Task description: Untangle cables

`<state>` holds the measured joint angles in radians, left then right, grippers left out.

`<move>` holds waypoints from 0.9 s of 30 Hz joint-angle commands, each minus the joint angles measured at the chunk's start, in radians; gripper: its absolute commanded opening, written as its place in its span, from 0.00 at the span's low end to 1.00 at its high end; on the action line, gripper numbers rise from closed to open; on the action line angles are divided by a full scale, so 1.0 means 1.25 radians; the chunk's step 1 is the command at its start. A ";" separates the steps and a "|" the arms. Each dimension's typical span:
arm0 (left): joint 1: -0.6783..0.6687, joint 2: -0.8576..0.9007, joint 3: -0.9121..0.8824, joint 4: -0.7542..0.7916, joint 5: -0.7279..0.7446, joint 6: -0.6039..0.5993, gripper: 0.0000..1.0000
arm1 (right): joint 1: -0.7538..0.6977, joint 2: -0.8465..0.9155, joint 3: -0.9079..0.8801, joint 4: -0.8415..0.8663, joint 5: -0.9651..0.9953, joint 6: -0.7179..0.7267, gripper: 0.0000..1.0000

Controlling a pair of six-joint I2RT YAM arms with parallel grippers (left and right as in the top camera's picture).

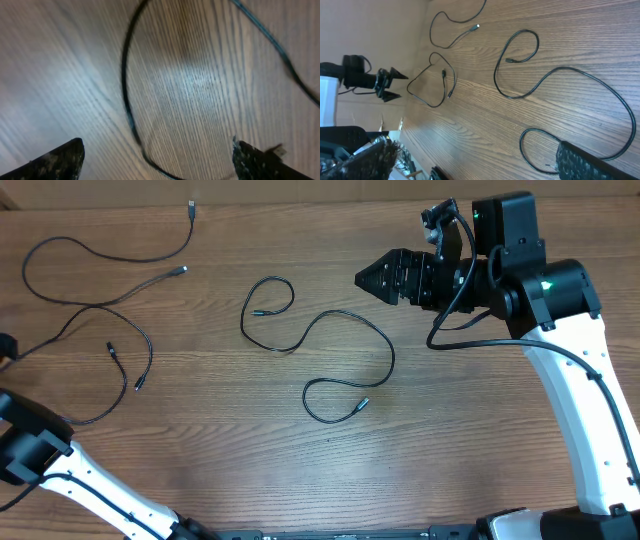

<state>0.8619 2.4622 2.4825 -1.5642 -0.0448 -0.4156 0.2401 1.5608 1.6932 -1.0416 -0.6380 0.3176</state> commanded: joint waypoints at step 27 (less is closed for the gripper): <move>-0.008 0.016 -0.204 0.110 0.295 -0.012 0.04 | 0.001 0.000 0.007 -0.001 0.007 0.001 1.00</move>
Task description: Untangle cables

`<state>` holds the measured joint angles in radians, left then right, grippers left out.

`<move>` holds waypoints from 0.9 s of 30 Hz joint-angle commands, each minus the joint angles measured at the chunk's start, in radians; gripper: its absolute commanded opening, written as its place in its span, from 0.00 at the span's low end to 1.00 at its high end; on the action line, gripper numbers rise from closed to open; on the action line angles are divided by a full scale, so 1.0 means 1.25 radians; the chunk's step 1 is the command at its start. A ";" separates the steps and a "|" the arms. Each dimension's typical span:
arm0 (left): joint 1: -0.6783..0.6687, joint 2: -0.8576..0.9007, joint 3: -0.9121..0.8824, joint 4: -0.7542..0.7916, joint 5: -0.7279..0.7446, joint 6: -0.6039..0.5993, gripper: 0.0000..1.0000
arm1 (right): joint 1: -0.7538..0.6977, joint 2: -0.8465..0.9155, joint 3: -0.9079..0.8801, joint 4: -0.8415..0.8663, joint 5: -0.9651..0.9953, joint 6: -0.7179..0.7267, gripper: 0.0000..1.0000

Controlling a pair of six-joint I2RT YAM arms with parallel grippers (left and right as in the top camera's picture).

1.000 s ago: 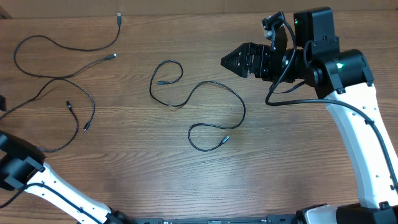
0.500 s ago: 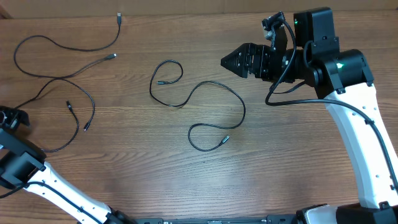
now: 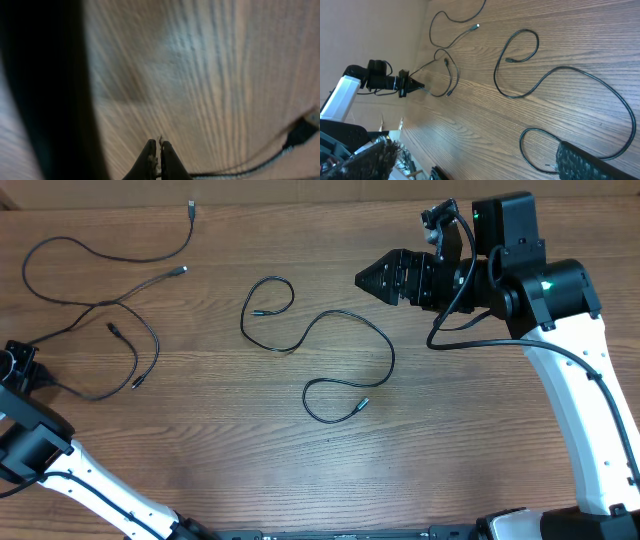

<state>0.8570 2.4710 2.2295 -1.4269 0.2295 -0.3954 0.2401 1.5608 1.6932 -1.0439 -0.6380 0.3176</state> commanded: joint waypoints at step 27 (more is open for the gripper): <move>0.002 -0.018 0.132 -0.019 0.008 -0.007 0.53 | 0.001 0.000 0.007 -0.010 0.007 0.001 1.00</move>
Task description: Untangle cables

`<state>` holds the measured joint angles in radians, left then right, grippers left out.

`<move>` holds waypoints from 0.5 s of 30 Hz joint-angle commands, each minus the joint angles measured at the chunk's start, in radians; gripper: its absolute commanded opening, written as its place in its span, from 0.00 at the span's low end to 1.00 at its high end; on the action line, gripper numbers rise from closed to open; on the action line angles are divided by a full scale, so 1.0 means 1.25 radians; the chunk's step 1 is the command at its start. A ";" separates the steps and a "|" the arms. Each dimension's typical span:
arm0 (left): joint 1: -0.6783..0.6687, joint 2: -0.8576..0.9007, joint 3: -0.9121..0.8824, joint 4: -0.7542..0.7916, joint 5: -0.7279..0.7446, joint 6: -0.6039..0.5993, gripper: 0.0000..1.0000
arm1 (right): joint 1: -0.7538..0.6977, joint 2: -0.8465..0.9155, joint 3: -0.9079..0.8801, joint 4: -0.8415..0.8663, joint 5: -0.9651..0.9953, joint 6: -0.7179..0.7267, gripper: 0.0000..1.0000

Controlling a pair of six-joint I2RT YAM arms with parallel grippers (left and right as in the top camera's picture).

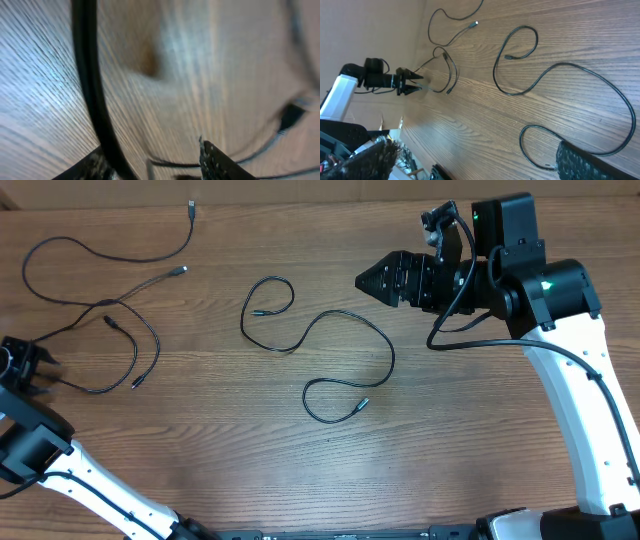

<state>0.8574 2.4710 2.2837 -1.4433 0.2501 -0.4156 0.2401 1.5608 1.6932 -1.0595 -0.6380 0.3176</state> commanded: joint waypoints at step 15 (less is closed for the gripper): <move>-0.033 -0.049 0.209 -0.032 -0.211 -0.009 1.00 | 0.001 0.000 0.007 0.007 0.007 0.001 1.00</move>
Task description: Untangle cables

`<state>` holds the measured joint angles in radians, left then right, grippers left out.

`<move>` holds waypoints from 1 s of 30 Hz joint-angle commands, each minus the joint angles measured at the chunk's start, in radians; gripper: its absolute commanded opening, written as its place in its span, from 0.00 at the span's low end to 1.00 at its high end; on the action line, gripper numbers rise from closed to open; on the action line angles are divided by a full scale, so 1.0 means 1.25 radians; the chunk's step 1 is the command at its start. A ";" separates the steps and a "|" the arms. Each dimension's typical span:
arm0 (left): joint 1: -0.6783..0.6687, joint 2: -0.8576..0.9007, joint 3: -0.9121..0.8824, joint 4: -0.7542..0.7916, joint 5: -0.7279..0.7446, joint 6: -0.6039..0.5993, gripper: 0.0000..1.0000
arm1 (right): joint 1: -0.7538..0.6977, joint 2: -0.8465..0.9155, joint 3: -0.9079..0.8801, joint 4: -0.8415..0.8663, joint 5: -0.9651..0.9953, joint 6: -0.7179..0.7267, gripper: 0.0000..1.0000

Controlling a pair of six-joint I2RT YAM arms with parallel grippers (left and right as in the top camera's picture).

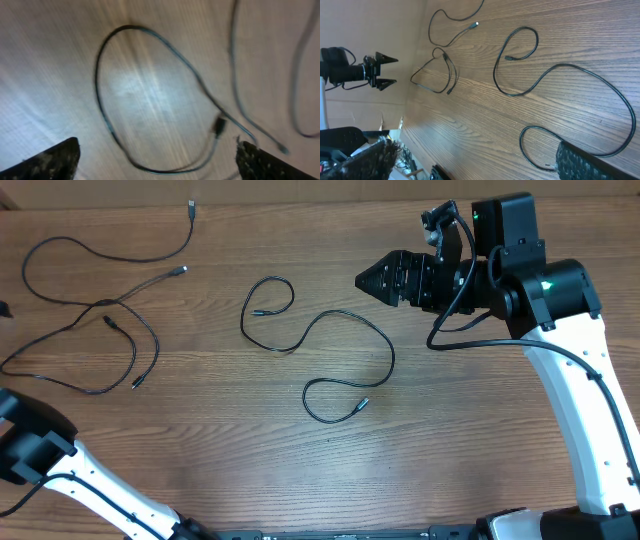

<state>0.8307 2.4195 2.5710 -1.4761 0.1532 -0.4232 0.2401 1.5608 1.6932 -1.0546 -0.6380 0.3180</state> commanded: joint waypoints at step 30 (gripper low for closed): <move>-0.008 -0.006 -0.261 0.275 -0.281 0.123 0.18 | 0.001 0.000 0.007 0.013 0.007 0.000 1.00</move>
<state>0.8177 2.4184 2.1868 -1.1431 -0.0792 -0.3061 0.2401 1.5608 1.6932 -1.0470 -0.6376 0.3176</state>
